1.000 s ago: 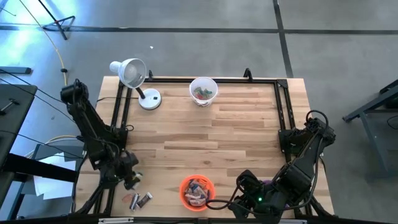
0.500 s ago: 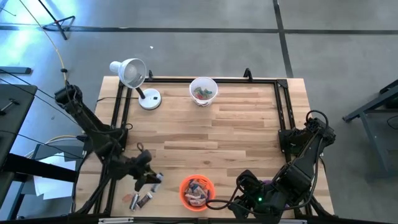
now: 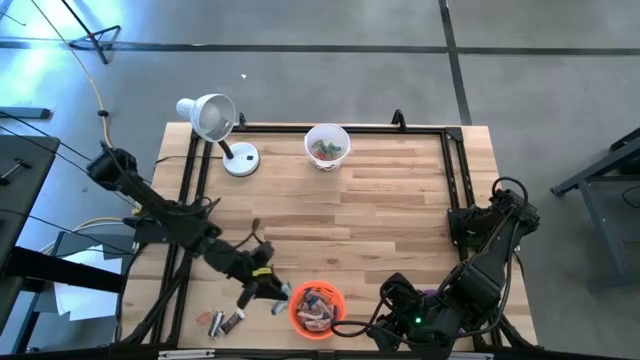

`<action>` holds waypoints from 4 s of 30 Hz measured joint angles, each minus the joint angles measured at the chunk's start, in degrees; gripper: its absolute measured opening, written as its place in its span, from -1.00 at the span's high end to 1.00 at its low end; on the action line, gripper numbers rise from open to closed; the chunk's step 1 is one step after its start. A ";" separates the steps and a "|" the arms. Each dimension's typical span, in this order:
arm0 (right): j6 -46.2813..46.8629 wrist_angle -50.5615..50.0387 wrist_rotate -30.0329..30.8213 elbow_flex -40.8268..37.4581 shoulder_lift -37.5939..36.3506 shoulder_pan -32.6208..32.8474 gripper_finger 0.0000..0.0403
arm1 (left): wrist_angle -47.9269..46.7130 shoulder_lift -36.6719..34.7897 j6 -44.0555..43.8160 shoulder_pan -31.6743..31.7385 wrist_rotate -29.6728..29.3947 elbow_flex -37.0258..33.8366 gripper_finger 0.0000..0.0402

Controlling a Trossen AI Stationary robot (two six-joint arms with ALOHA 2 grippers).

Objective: Organize candy in baskets
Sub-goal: Put the white chocolate bar into the orange bucket, then put the orange gummy into the white bucket

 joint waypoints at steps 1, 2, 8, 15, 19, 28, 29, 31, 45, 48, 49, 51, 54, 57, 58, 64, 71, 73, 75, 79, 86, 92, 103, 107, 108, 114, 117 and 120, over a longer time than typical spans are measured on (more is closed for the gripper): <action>0.00 0.00 -0.02 0.00 0.00 -0.02 0.06 | 0.05 1.06 1.36 0.61 1.00 1.19 0.69; 0.01 0.00 0.00 0.00 0.00 -0.01 0.06 | 0.11 2.06 2.91 1.10 1.45 2.40 0.69; 0.01 -0.01 0.00 0.00 0.00 -0.02 0.06 | -0.43 8.22 9.03 3.25 3.85 8.05 0.69; 0.00 0.00 0.00 0.00 0.00 -0.01 0.06 | -0.63 15.40 9.03 4.42 8.45 12.33 0.56; 0.02 0.00 0.00 0.00 0.00 -0.01 0.06 | -0.28 17.28 6.44 4.85 8.60 13.91 0.41; 0.01 0.02 0.00 0.00 0.00 -0.02 0.06 | 0.04 18.65 7.11 5.91 8.23 14.55 0.06; 0.01 0.01 0.00 0.00 0.00 -0.01 0.06 | -0.11 18.65 7.13 5.91 8.19 14.55 0.06; 0.01 0.00 0.00 0.00 0.00 0.00 0.06 | -0.55 18.65 7.61 5.88 8.16 14.55 0.05; 0.00 0.00 -0.01 -0.01 0.00 -0.01 0.06 | -34.48 6.14 -1.69 -1.04 -2.59 14.53 0.05; 0.00 0.01 0.00 0.00 0.00 -0.01 0.06 | -42.60 4.48 -9.23 -5.18 -5.24 14.53 0.05; 0.00 0.00 0.00 -0.02 0.02 -0.02 0.06 | -45.36 4.26 -11.54 -6.72 -5.67 14.53 0.05; 0.00 0.02 0.00 -0.01 0.01 -0.01 0.06 | -51.01 4.27 -16.69 -9.81 -6.29 14.53 0.05; 0.00 0.02 0.00 0.00 0.00 0.00 0.06 | -57.46 5.08 -26.34 -14.84 -6.57 14.15 0.05; 0.01 0.01 -0.01 -0.01 0.01 -0.02 0.06 | -60.71 5.84 -35.22 -19.82 -6.28 13.01 0.05; 0.02 0.01 0.00 -0.02 0.02 -0.01 0.06 | -61.10 5.91 -37.76 -21.14 -5.83 12.62 0.05; 0.02 0.01 0.00 -0.02 0.01 -0.01 0.06 | -62.24 6.13 -49.05 -27.99 -2.12 9.55 0.05; 0.00 0.00 0.00 -0.01 0.02 -0.02 0.06 | -59.40 6.10 -59.05 -35.36 -1.99 7.15 0.05; 0.00 0.00 -0.02 0.00 0.01 -0.01 0.06 | -59.33 6.33 -60.10 -36.42 -2.40 6.86 0.05; 0.00 0.02 -0.02 0.00 0.02 -0.02 0.06 | -59.66 6.98 -59.87 -37.05 -3.06 6.88 0.05; 0.01 0.00 -0.01 -0.02 0.01 0.00 0.06 | -60.15 8.13 -59.96 -37.13 -2.74 6.88 0.05; 0.00 0.00 0.00 -0.02 0.02 0.00 0.06 | -59.91 9.20 -59.60 -37.09 -0.98 6.86 0.05; 0.02 0.00 0.00 0.00 0.02 -0.02 0.06 | -59.42 9.89 -59.59 -36.25 1.20 6.77 0.05; 0.00 0.00 -0.02 -0.02 0.02 -0.02 0.06 | -61.39 12.72 -60.10 -35.75 2.47 6.92 0.05; 0.02 0.00 0.00 -0.02 0.02 0.00 0.06 | -61.65 13.10 -56.38 -35.09 3.75 7.99 0.05; 0.00 0.00 -0.01 -0.02 0.02 0.00 0.06 | -61.63 13.27 -54.38 -34.89 4.71 8.50 0.05; 0.00 0.00 0.02 -0.02 0.02 -0.20 0.06 | -46.38 13.33 -45.70 -33.92 12.00 9.09 0.05; 0.00 0.48 -0.94 -0.02 0.04 -0.24 0.06 | -46.70 14.51 -44.10 -33.69 13.28 7.93 0.05; 0.00 0.44 -1.78 -0.02 0.04 -0.32 0.06 | -46.15 14.45 -43.70 -33.86 14.17 8.36 0.05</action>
